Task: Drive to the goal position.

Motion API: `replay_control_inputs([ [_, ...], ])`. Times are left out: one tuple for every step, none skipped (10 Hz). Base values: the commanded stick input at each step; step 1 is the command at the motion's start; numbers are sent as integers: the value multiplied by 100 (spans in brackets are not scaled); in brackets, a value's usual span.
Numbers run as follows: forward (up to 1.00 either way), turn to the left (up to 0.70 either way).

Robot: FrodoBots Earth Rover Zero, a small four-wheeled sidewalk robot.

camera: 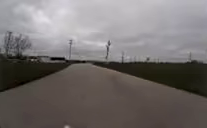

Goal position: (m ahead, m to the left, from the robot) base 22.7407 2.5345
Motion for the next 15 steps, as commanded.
replay_control_inputs([
  [100, 0],
  [100, 0],
  [100, 24],
  [100, 40],
  [100, 40],
  [100, 7],
  [100, 0],
  [100, 0],
  [100, 0],
  [100, 0],
  [100, 0],
  [100, 0],
  [100, 0],
  [100, 0],
  [100, 0],
])
